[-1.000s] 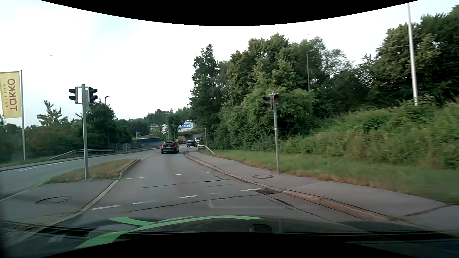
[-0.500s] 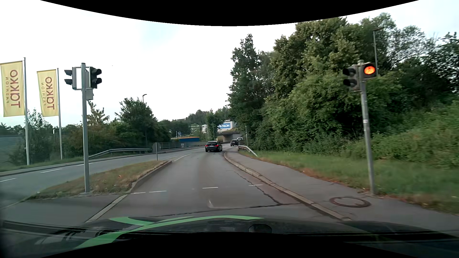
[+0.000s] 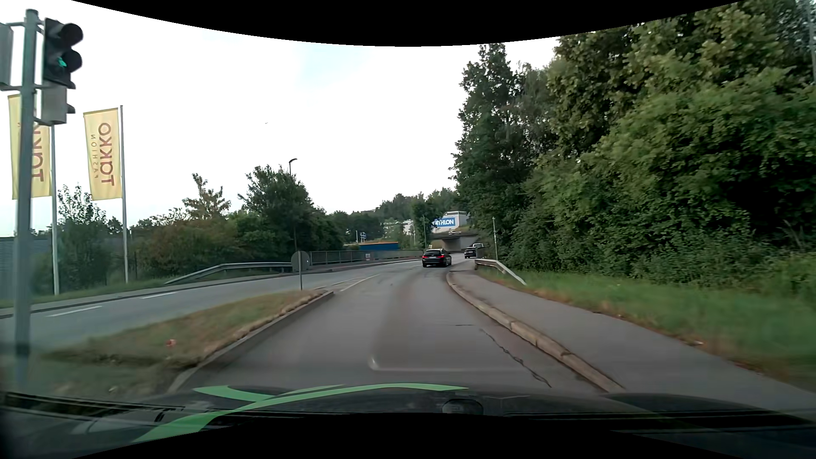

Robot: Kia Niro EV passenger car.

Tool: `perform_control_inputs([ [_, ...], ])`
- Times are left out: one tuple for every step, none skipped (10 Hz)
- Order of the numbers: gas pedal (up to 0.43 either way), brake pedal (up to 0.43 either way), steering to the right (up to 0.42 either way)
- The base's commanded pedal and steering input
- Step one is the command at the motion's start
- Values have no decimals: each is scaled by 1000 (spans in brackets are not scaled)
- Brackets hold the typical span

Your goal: Follow the waypoints while adhering to traffic rules and regulations

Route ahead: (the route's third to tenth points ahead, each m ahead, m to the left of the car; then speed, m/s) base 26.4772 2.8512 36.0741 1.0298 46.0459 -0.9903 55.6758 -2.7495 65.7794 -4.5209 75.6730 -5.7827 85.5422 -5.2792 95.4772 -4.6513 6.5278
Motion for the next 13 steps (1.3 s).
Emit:
perform_control_inputs([
  [130, 0, -109],
  [130, 0, -97],
  [138, 0, -83],
  [150, 0, -70],
  [157, 0, -49],
  [157, 0, -27],
  [169, 0, -14],
  [189, 0, -7],
  [189, 0, -3],
  [189, 0, -1],
  [189, 0, 0],
  [189, 0, 1],
  [177, 0, 2],
])
